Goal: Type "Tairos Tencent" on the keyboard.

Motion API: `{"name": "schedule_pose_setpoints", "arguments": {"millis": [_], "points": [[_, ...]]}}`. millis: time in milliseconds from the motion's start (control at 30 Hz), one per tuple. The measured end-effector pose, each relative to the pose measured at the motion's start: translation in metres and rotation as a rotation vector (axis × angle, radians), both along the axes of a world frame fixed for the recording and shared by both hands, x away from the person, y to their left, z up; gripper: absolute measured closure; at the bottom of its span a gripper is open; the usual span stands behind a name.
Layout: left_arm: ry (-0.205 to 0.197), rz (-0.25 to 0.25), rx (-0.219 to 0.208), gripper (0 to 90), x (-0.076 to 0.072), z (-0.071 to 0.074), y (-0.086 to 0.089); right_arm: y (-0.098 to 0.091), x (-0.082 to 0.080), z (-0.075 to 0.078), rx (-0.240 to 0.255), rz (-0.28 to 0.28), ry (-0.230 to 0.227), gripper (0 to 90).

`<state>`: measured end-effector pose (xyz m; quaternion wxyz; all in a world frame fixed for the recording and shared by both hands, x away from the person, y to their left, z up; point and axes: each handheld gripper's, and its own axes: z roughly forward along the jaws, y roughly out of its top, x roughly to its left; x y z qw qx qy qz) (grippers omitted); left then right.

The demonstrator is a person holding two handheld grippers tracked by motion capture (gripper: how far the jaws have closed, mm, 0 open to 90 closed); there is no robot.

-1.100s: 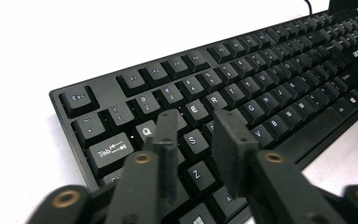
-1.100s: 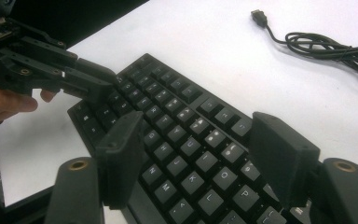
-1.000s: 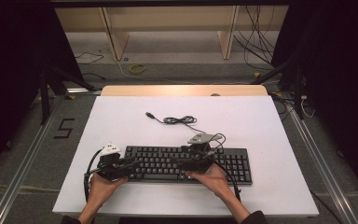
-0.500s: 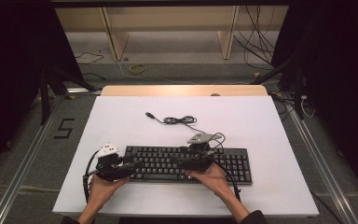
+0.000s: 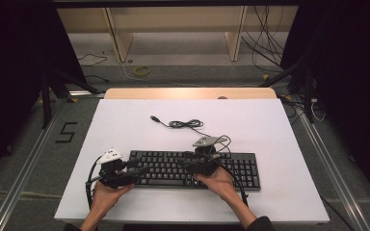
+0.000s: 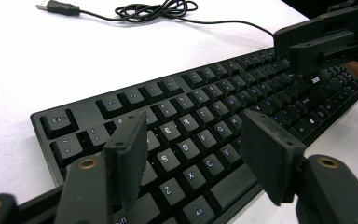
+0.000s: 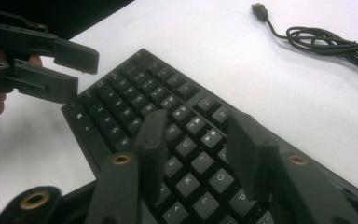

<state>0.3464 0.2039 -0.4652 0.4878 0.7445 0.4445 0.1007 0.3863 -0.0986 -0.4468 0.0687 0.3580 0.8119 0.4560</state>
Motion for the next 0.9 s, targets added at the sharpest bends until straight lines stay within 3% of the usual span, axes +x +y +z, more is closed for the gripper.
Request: {"name": "schedule_pose_setpoints", "arguments": {"millis": [533, 900], "points": [[-0.021, -0.004, -0.023, 37.2, -0.003, 0.002, 0.0, 0.009, 0.005, -0.011, -0.063, 0.009, 0.012, 89.3], [-0.058, -0.016, -0.052, 34.2, -0.007, 0.005, 0.0, 0.017, 0.009, -0.022, -0.11, 0.007, 0.033, 90.0]]}}
